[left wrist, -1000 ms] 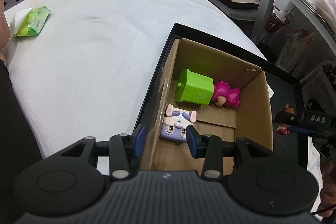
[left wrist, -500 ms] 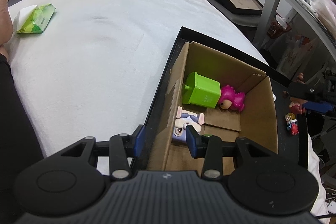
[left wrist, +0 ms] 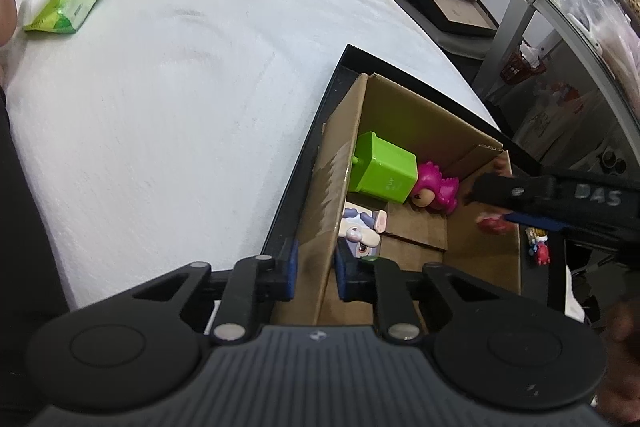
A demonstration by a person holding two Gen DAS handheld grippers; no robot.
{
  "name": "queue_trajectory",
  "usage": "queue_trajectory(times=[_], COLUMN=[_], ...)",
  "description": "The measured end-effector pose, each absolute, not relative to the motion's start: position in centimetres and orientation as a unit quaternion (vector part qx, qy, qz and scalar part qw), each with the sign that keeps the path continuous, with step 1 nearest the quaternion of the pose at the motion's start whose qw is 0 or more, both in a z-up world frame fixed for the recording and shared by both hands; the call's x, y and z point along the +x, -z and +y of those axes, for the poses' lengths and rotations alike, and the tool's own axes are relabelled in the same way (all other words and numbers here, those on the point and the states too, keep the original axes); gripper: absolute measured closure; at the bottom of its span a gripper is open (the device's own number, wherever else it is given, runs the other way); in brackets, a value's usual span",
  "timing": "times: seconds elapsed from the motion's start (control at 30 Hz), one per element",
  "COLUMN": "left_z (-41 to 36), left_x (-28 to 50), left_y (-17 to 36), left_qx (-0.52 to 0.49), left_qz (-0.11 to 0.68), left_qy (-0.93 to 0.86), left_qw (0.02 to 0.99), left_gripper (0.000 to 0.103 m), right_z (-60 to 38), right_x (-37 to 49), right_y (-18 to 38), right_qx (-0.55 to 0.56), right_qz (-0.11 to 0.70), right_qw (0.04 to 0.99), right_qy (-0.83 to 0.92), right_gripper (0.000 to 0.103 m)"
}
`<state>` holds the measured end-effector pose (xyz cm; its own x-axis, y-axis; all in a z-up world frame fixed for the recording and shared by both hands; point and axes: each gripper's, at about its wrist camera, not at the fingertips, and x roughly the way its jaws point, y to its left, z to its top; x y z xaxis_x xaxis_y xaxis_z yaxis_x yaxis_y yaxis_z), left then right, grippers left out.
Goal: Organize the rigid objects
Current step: 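Carry the girl figurine with the right tool into the box and release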
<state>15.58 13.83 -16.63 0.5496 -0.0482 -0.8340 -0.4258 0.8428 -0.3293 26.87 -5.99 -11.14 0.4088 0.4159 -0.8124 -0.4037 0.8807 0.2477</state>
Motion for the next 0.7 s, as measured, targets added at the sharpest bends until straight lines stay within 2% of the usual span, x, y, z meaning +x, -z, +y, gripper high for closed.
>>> queue_trajectory(times=[0.27,0.7], left_z=[14.1,13.9], left_x=[15.5,15.6], left_y=[16.7,16.5], left_qx=[-0.273,-0.266], left_qz=[0.459,0.461], left_qy=[-0.110,-0.108], left_qw=[0.838,0.840], left_gripper=[0.088,0.087], right_z=[-3.6,-0.1], right_x=[27.0,27.2], right_y=[13.4,16.0], right_qx=[-0.019,-0.131], right_qz=[0.501,0.495], right_qw=[0.830,0.828], right_qy=[-0.243,-0.229], right_gripper=[0.062,0.061])
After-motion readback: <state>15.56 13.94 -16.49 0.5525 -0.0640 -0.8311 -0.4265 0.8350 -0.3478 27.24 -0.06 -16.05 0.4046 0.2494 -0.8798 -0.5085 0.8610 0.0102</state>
